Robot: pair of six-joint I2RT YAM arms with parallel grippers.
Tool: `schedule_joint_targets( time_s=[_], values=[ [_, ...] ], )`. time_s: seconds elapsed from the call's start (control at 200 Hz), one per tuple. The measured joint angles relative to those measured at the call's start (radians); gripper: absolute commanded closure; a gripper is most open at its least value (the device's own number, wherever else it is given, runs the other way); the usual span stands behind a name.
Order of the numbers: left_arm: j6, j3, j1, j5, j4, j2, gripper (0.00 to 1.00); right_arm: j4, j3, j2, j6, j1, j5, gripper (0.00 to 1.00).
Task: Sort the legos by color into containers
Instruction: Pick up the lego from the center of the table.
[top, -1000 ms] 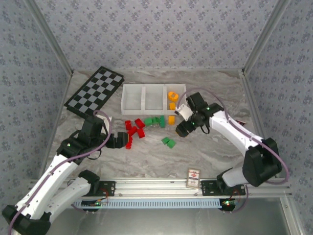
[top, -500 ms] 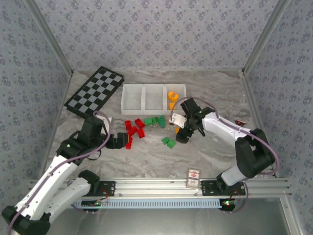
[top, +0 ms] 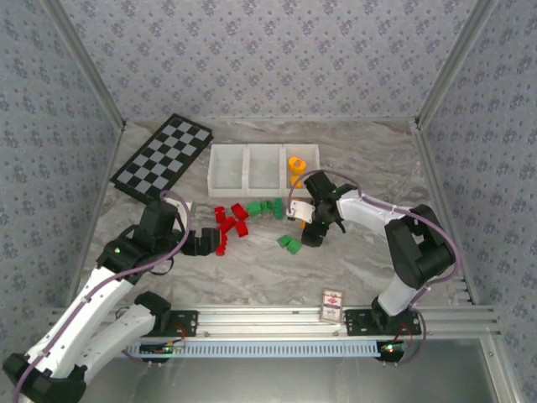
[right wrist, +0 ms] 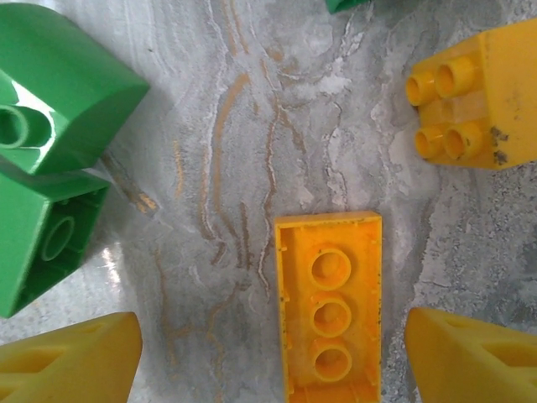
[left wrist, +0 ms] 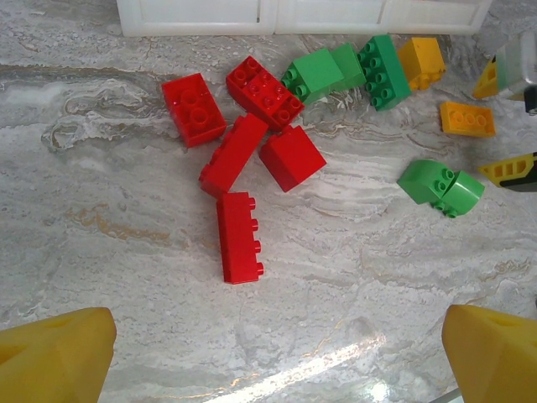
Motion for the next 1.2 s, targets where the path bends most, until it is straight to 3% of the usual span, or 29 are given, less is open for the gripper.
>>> schedule_joint_targets(
  time_s=[0.385,0.755,1.199],
  values=[
    [0.0,0.0,0.0,0.0,0.0,0.0,0.0,0.021,0.069,0.084,-0.001,-0.05,0.0,0.24],
    [0.0,0.0,0.0,0.0,0.0,0.0,0.0,0.016,0.084,0.128,-0.002,-0.037,0.008,0.27],
    [0.0,0.0,-0.008,0.0,0.0,-0.012,0.0,-0.01,0.093,0.133,0.001,-0.024,0.018,0.44]
  ],
)
